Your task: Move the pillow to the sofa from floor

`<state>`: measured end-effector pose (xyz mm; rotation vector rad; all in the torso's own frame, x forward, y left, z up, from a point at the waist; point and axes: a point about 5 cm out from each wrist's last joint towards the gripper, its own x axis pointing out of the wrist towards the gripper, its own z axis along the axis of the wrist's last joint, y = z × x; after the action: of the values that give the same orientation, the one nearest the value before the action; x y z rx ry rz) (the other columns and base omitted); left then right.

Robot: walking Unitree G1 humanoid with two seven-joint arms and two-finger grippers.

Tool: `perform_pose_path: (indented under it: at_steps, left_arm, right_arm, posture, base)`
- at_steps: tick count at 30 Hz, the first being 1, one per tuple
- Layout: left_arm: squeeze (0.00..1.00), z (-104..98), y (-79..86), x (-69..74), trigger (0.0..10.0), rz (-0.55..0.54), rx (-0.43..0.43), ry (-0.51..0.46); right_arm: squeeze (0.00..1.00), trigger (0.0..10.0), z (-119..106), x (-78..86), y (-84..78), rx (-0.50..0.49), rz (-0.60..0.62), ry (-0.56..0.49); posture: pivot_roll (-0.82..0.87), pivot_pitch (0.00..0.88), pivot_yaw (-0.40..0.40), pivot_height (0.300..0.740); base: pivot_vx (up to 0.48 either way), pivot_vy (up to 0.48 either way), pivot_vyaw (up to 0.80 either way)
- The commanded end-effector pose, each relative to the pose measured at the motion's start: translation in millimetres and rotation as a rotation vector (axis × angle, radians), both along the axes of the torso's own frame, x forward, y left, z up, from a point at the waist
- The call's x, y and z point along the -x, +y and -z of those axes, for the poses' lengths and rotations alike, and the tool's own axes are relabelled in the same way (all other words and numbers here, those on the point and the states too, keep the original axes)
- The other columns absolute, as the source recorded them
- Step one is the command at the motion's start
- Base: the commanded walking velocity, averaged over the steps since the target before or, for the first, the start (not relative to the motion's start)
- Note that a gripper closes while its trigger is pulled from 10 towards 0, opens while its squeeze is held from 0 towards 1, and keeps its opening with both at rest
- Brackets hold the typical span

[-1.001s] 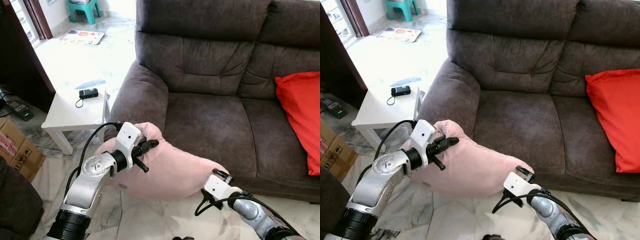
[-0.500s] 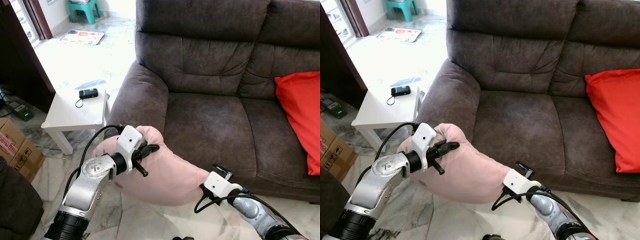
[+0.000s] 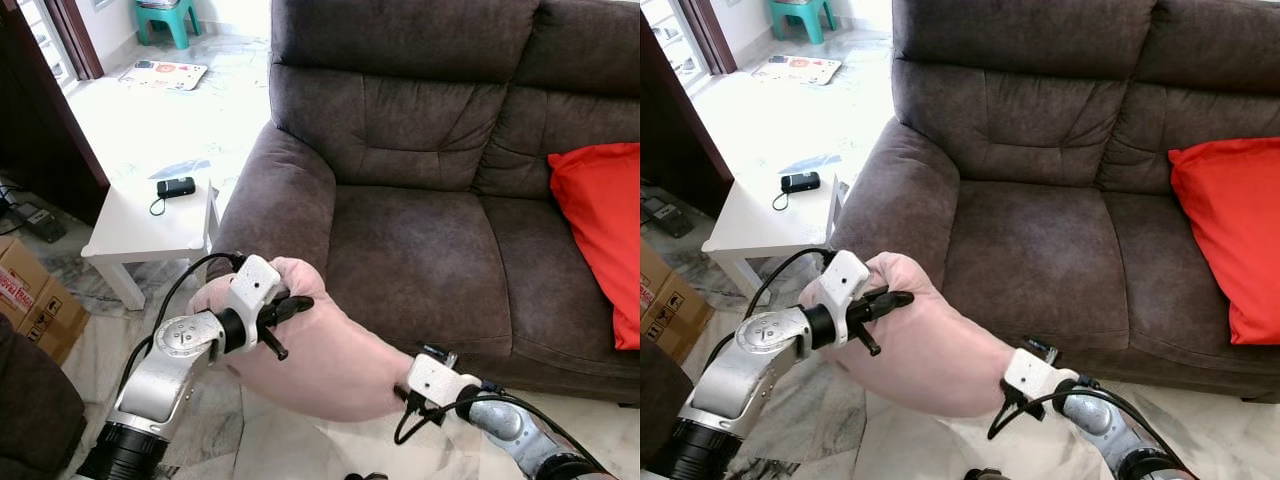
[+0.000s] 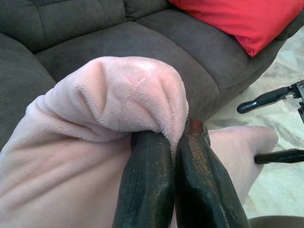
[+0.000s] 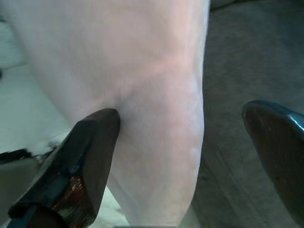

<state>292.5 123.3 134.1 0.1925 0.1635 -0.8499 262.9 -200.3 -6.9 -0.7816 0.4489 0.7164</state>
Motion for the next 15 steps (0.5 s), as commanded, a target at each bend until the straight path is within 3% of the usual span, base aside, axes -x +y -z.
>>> perform_pose_path:
  at_steps: [1,11,15]
  left_arm:
    - [0.0,-25,-3.6,0.2,10.0,0.036,0.032,-0.107]
    - [0.0,-31,9.4,-6.0,10.0,0.0,0.005,-0.134]
    - [0.0,-33,14.4,-6.5,10.0,-0.009,0.004,-0.141]
  right_arm:
    - [0.0,10.0,5,7.2,-6.0,0.019,-0.014,0.037]
    - [0.0,10.0,9,13.0,-11.3,0.052,-0.042,0.095]
    - [0.0,10.0,19,24.0,-15.7,0.115,-0.071,0.162]
  posture:
    - [0.01,0.077,-0.069,0.74]
    - [0.01,0.072,-0.072,0.74]
    - [0.01,0.072,-0.075,0.74]
  base:
    - [0.0,0.0,0.0]
    - [0.0,0.0,0.0]
    - [0.0,0.0,0.0]
